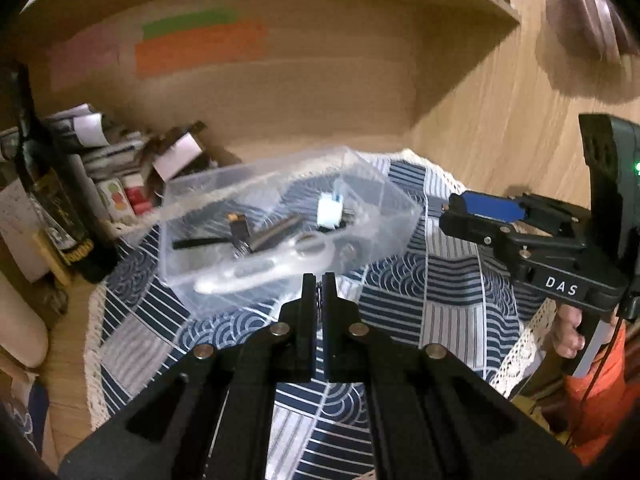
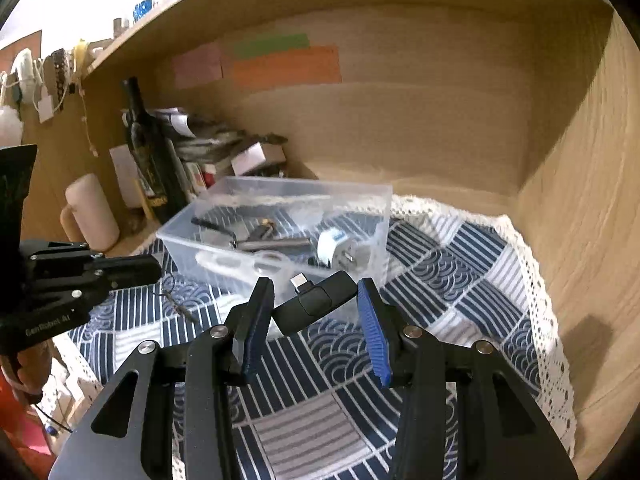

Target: Organize rigid objects

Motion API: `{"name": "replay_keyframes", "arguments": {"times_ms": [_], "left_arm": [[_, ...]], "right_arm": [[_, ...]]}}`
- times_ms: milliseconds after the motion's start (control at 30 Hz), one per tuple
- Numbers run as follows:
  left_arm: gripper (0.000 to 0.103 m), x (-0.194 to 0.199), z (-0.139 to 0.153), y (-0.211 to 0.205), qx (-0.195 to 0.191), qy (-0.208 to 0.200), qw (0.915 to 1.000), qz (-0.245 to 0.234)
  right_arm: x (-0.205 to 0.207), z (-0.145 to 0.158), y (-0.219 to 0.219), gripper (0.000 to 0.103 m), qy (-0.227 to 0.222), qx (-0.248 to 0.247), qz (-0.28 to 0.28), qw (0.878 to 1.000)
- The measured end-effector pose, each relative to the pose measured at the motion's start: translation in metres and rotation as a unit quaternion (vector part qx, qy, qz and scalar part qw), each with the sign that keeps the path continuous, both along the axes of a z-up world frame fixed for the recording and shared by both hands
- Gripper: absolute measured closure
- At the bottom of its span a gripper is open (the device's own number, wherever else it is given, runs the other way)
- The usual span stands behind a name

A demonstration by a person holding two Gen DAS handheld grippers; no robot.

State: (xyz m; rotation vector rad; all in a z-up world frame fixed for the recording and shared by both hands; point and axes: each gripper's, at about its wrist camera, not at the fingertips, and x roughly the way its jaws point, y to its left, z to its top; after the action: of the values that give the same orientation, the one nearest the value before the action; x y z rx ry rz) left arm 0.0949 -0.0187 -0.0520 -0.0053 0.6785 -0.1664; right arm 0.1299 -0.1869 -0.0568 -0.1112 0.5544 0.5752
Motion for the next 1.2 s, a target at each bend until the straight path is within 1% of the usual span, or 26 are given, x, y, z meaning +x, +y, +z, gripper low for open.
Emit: {"name": "replay_keyframes", "arguments": {"times_ms": [167,300,533,667,833,933,1033,1100,1133,1167,1200], "left_arm": [[0.102,0.005,0.019,0.014,-0.01,-0.022,0.9996,0.012],[0.102,0.018,0.033,0.021,-0.008,-0.035,0.9992,0.016],[0.102,0.043,0.04,0.028,-0.008,-0.049,0.9985,0.021],[0.102,0.06,0.031,0.03,-0.003,-0.044,0.9988,0.022],[0.102,0.087,0.007,0.035,-0.016,-0.009,0.9996,0.021],[0.102,0.099,-0.007,0.039,-0.026,0.013,0.9994,0.018],[0.102,0.109,-0.019,0.04,-0.026,0.029,0.9991,0.018],[0.102,0.115,-0.025,0.04,-0.034,0.043,0.9984,0.016],[0.101,0.115,-0.027,0.04,-0.034,0.045,0.9983,0.015],[0.099,0.114,-0.028,0.04,-0.033,0.046,0.9983,0.016],[0.094,0.113,-0.029,0.04,-0.03,0.047,0.9983,0.017]], "right_arm": [[0.011,0.012,0.009,0.063,-0.013,0.004,0.004,1.0],[0.021,0.018,0.014,0.063,-0.008,0.005,0.001,1.0],[0.048,0.018,0.029,0.063,0.002,-0.002,-0.006,1.0],[0.066,0.004,0.039,0.063,0.03,-0.017,-0.015,0.999],[0.084,-0.02,0.046,0.063,0.06,-0.041,-0.022,0.997],[0.088,-0.027,0.046,0.063,0.07,-0.049,-0.026,0.996],[0.091,-0.03,0.046,0.063,0.073,-0.057,-0.028,0.995],[0.092,-0.032,0.047,0.063,0.073,-0.06,-0.028,0.995],[0.093,-0.033,0.047,0.062,0.074,-0.06,-0.026,0.995],[0.093,-0.034,0.048,0.059,0.079,-0.06,-0.024,0.995],[0.093,-0.034,0.049,0.057,0.08,-0.06,-0.023,0.995]]}}
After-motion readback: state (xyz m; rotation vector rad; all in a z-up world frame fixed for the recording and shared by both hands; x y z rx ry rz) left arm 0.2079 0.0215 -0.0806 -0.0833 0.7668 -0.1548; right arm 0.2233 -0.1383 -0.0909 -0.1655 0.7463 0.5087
